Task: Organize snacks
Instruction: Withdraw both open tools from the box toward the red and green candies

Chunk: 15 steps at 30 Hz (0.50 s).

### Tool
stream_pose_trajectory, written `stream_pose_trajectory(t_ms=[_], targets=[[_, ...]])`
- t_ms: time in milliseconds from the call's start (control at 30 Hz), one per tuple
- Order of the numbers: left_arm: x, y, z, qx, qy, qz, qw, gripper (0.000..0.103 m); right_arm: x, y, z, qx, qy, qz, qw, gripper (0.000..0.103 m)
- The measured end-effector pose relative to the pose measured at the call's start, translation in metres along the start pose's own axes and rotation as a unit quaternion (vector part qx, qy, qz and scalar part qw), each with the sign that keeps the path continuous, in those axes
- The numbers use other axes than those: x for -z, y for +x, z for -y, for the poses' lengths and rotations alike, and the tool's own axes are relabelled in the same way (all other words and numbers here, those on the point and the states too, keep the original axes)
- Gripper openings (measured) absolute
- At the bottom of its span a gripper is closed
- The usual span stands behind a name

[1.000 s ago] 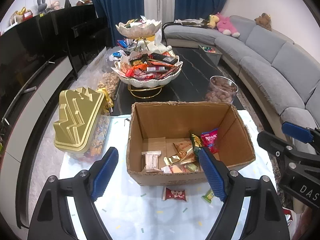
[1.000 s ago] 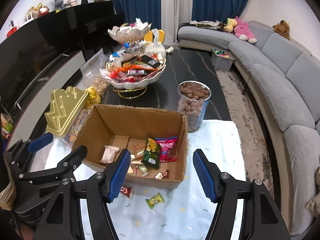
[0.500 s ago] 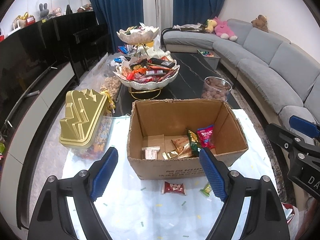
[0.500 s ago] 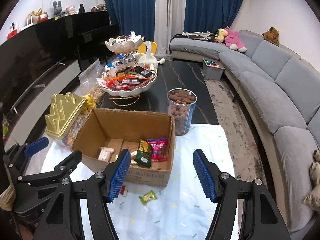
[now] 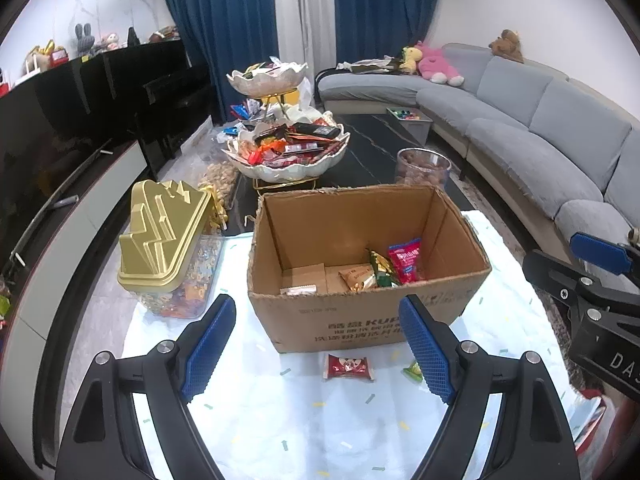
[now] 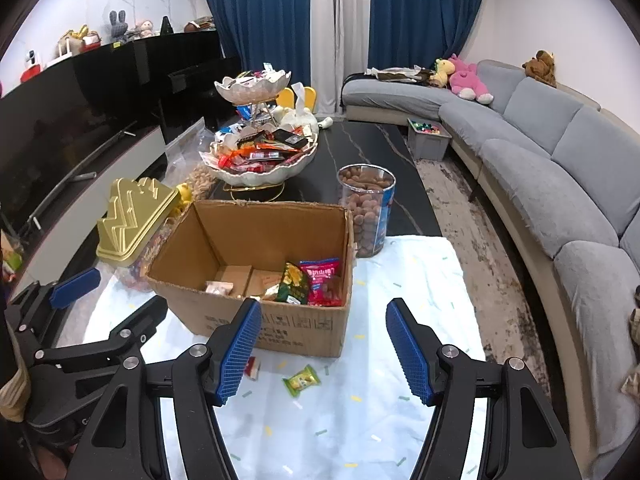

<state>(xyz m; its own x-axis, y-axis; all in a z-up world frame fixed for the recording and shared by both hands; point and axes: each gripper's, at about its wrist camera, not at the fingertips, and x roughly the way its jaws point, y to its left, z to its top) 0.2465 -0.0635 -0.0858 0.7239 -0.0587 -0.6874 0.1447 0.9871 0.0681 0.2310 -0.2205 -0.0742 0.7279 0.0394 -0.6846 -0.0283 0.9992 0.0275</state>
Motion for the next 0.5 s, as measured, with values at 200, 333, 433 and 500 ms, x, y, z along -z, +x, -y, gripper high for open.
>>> stream_pose_trajectory(t_ms=[200, 333, 433, 500], targets=[[0.016, 0.006, 0.003, 0.005, 0.007, 0.007, 0.9999, 0.084, 0.014, 0.007, 0.001, -0.002, -0.008, 0.002, 1.0, 0.066], [0.027, 0.011, 0.006, 0.005, 0.013, 0.008, 0.9999, 0.084, 0.025, 0.016, 0.0, -0.004, -0.013, -0.001, 1.0, 0.066], [0.036, 0.018, 0.009, 0.006, 0.02, 0.006, 0.9998, 0.084, 0.034, 0.024, -0.001, -0.009, -0.016, -0.006, 1.0, 0.066], [0.042, 0.022, 0.011, 0.006, 0.026, 0.005, 0.9996, 0.084, 0.041, 0.029, -0.002, -0.013, -0.019, -0.009, 1.0, 0.066]])
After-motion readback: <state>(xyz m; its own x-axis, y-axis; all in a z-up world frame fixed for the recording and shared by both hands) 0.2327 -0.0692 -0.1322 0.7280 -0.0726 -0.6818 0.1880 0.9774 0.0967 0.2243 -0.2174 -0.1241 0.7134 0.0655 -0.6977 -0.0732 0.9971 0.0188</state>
